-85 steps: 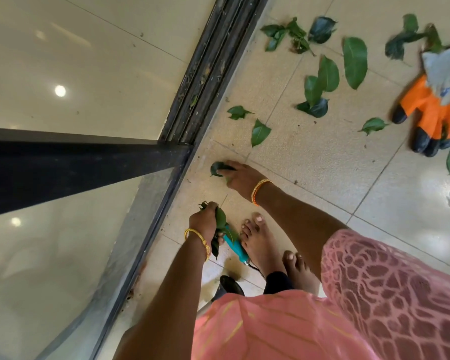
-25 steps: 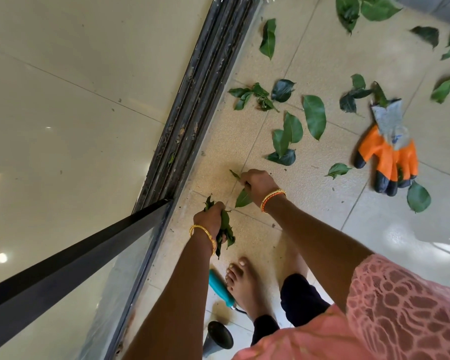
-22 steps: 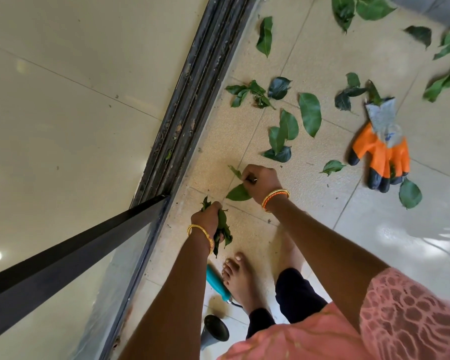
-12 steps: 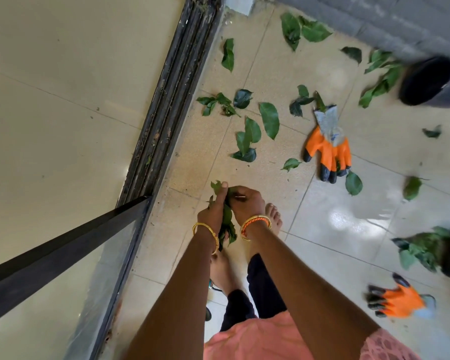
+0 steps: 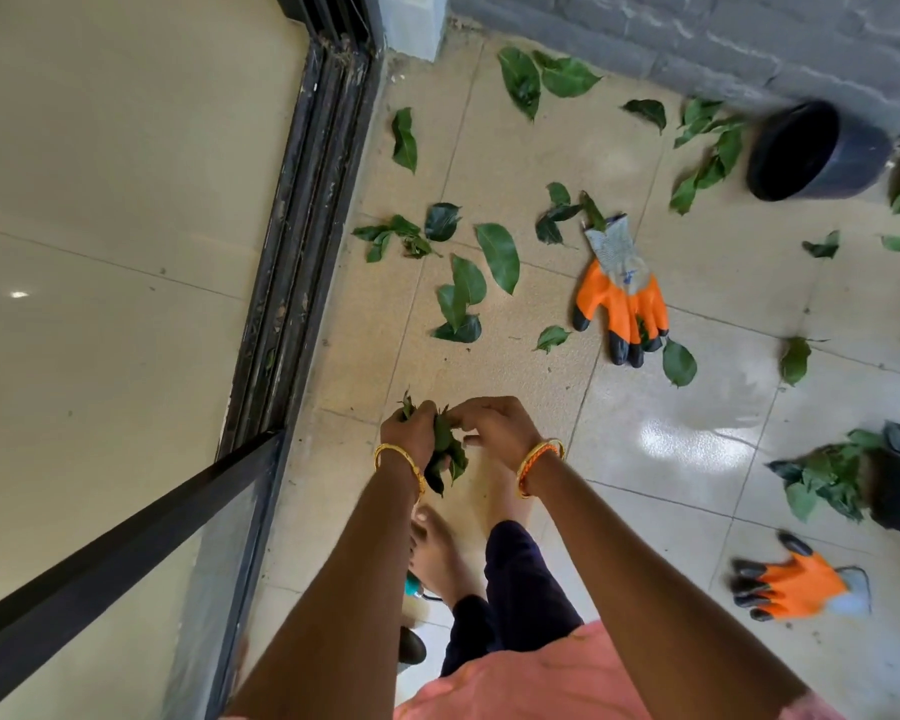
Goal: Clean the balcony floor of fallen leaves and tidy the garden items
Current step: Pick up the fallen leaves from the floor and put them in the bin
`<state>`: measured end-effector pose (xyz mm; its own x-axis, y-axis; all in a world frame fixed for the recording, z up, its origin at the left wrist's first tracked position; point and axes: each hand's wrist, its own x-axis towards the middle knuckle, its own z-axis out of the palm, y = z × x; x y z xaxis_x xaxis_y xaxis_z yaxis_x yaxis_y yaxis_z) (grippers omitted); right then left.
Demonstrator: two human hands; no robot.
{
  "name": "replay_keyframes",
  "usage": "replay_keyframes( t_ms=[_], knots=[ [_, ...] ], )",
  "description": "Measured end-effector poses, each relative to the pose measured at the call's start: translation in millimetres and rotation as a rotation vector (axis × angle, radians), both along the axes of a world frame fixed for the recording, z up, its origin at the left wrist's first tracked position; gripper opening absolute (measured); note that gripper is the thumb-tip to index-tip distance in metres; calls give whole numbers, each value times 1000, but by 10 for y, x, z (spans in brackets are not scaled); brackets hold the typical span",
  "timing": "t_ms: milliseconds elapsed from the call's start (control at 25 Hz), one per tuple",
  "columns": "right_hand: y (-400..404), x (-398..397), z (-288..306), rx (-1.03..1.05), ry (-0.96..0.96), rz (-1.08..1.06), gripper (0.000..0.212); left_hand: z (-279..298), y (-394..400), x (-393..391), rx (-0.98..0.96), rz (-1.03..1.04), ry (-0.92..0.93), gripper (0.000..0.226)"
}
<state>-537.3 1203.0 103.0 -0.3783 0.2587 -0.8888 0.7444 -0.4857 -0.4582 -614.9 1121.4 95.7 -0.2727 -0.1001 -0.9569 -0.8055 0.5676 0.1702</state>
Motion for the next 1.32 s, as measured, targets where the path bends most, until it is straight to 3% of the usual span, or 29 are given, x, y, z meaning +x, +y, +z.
replay_keyframes(
  t_ms=[120,160,280,360,640,880,1040,1160,1240,1320],
  knots=[
    [252,-49,-237,179,-56,59,10,-114,24,-66,-30,24,-2,18],
    [356,-80,-354,290,-107,164,14,-169,27,-93,-49,23,-30,16],
    [643,-262,-711,534,-137,770,58,-345,-19,-178,-121,3,-85,21],
    [787,-452,-953,634,-106,1047,76,-499,-41,-255,-130,-21,-85,24],
    [896,-705,-1513,833,-47,1268,91,-762,-1,-400,-121,-61,-94,27],
    [804,-591,-1592,928,84,1171,39,-848,133,-394,-115,-56,-82,18],
    [830,-555,-1605,873,111,1118,30,-796,175,-363,-116,-64,-88,16],
    [822,-545,-1439,771,-66,694,21,-747,258,-375,-99,-52,-57,27],
    [758,-483,-1161,707,-3,550,15,-651,400,-340,-67,-58,-16,43],
    [637,-402,-847,627,104,602,15,-493,577,-250,-48,-111,13,53]
  ],
)
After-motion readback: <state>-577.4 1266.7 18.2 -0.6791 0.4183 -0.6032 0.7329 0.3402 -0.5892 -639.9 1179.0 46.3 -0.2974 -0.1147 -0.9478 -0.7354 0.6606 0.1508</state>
